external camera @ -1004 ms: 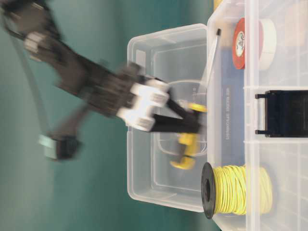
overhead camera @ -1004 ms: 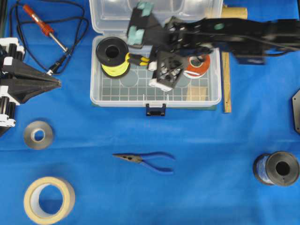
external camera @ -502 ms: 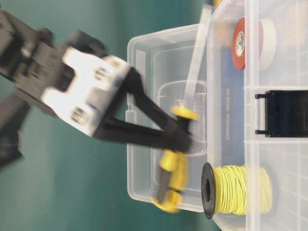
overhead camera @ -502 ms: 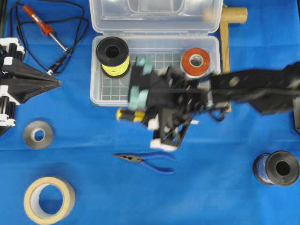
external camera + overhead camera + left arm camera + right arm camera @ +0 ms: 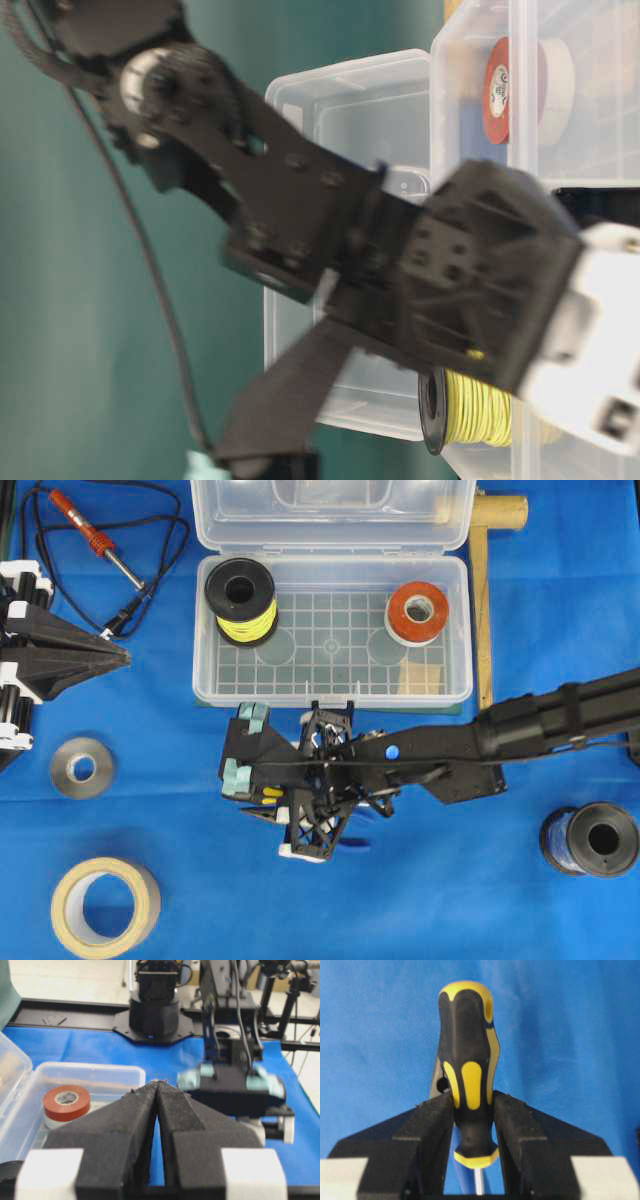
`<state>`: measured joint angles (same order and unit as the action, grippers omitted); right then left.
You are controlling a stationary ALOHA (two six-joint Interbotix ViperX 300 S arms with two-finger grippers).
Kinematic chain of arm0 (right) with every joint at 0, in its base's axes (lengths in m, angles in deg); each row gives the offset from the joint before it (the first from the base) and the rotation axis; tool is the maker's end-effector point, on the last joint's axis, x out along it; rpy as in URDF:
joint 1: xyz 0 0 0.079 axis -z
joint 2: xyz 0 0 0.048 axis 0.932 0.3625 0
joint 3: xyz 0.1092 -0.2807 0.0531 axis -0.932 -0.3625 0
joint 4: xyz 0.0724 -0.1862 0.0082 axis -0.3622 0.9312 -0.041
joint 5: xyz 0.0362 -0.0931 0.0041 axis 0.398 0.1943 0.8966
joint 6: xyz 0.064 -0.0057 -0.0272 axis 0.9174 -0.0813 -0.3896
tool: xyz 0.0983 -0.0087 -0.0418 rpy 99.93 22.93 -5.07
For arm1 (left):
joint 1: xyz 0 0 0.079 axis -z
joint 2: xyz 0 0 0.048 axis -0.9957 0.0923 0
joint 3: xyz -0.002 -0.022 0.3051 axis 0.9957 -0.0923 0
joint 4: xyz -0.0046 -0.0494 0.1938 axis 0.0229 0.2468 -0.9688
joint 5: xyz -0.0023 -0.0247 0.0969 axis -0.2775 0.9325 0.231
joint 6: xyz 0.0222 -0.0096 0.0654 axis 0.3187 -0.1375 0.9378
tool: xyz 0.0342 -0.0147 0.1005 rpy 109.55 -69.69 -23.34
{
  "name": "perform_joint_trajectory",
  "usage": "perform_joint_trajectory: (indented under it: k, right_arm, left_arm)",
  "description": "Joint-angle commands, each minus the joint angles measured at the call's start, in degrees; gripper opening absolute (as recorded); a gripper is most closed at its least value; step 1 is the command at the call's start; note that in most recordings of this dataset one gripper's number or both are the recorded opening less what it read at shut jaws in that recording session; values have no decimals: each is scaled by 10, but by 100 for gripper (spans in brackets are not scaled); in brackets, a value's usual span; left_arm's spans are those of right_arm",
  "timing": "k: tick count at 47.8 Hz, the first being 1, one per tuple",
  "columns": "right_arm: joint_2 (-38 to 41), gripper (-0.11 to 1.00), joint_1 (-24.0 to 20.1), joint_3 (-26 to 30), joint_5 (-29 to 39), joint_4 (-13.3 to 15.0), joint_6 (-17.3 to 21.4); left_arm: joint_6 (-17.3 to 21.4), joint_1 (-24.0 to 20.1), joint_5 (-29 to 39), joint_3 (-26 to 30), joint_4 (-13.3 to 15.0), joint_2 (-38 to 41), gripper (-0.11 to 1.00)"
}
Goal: Pick the screwdriver from the toolbox among several items.
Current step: 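Lift the screwdriver out of the toolbox and carry it toward the pliers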
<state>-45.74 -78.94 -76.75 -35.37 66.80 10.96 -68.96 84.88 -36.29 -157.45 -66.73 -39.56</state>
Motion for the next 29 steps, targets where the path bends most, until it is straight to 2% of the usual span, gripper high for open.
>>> perform_joint_trajectory:
  k: [1,10,22,23,29]
  right_arm:
    - [-3,25,4,15,-4,1,6]
    - [4,25,6,15,-4,1,9]
    - [-2,26,9,15,30,0,13]
    - [-4,28,9,15,34,1,13]
    - [-32,63,8,12,69,1,11]
  left_arm:
    - [-2,0,-2,5,1,4,0]
    - [-13,1,6,4,1,4,0]
    - [-13,1,7,5,1,-1,0]
    - [-13,1,8,5,1,-1,0]
    - [-13,1,8,5,1,-2,0]
